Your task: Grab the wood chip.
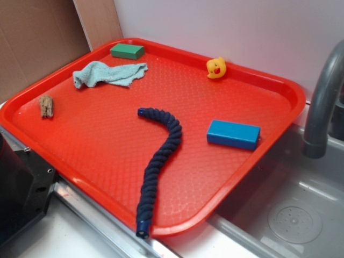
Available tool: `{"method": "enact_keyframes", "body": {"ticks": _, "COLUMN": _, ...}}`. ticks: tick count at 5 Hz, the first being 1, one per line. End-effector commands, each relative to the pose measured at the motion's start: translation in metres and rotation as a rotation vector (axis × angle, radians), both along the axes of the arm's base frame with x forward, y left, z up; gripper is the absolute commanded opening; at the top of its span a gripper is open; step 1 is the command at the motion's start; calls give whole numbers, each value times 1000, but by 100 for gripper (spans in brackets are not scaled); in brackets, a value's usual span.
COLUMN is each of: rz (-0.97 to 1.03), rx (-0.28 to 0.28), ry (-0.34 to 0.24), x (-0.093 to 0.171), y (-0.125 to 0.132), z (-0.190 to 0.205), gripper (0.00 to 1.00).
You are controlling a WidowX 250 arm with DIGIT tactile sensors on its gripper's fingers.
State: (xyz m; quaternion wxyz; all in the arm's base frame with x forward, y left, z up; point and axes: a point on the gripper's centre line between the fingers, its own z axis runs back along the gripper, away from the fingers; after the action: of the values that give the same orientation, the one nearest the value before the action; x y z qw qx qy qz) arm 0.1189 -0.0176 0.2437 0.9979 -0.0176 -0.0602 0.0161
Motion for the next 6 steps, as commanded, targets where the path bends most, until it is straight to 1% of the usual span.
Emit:
{"method": "enact_keyframes", "body": {"ticks": 1, "rz": 0, "rx": 0, "ry": 0, "x": 0, "y": 0, "z": 0, "gripper": 100}}
{"method": "enact_keyframes", "body": {"ticks": 2, "rz": 247, "rx": 92, "ry": 61, "x": 11, "y": 50, "z": -50, "gripper": 100}}
{"method": "enact_keyframes", "body": {"ticks": 3, "rz": 499, "rx": 105, "ry": 53, "x": 14, "y": 95, "z": -91, "gripper": 100}}
{"method": "enact_keyframes", "body": {"ticks": 4, "rz": 750, "rx": 124, "ry": 42, "x": 8, "y": 111, "z": -127, "gripper": 100}}
{"method": "enact_keyframes", "body": {"ticks": 5, "rz": 887, "rx": 129, "ry": 52, "x": 9, "y": 123, "z": -162, "gripper": 100}}
{"method": "enact_keyframes", "body": {"ticks": 6, "rz": 880, "rx": 83, "ry": 45, "x": 24, "y": 133, "z": -188, "gripper": 100}}
